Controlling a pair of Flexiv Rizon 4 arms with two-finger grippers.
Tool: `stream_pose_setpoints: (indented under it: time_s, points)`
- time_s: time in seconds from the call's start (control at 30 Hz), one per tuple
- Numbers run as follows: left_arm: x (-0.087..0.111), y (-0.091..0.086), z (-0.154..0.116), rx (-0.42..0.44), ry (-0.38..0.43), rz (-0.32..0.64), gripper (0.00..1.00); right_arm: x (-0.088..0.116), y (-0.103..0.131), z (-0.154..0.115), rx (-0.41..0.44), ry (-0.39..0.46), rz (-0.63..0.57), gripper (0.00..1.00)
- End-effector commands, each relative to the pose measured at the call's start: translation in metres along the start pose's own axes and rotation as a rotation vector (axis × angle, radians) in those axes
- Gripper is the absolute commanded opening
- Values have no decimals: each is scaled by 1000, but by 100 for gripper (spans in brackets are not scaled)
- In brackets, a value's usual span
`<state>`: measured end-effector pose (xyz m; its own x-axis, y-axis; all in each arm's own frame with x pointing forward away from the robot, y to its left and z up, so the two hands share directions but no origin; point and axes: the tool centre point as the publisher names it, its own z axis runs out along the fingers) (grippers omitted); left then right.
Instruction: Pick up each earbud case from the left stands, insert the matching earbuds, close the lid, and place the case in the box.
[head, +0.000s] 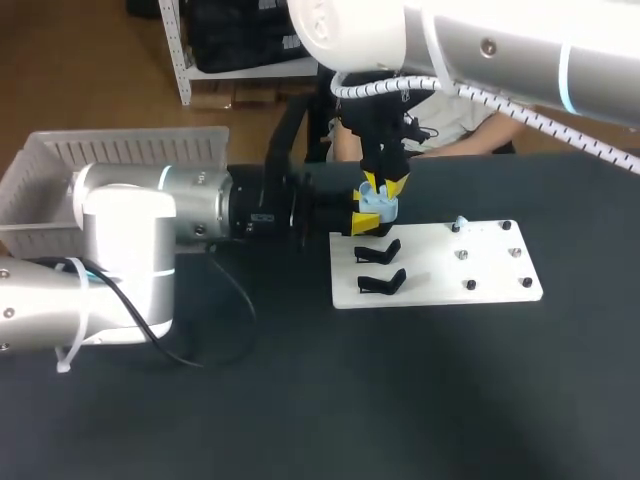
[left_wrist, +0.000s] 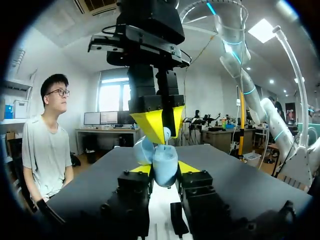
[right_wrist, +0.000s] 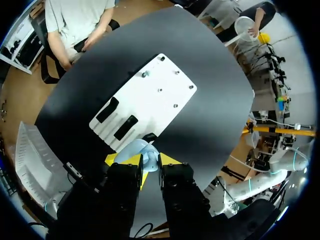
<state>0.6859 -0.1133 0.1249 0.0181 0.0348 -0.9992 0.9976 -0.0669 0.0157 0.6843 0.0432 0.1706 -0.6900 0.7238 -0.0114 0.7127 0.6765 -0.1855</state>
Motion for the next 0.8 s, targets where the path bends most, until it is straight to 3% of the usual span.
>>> stream_pose_setpoints:
  time_s: [0.03,0.2,0.23,0.27,0.3,0.4,0.47,0.53,0.8]
  points:
    - [0,1,1,1,-1,1,0,-3,6,2,15,5,-1,0]
    - [0,1,1,1,-1,1,0,-5,7,5,28,10,3,0]
    - [0,1,1,1,-1,1,0,-5,7,6,32,8,2,9]
    - [0,1,1,1,-1,1,0,-6,7,6,33,9,3,31]
    - [0,1,1,1,-1,1,0,-6,7,7,35,13,3,45]
    - [0,1,1,1,-1,1,0,-6,3,4,21,21,2,46]
    - [0,1,1,1,-1,1,0,-6,0,2,10,23,0,38]
    - [0,1,1,1,-1,1,0,-5,-4,0,-3,24,-3,38]
    - [0,1,1,1,-1,1,0,-2,-33,-20,-167,40,-31,40]
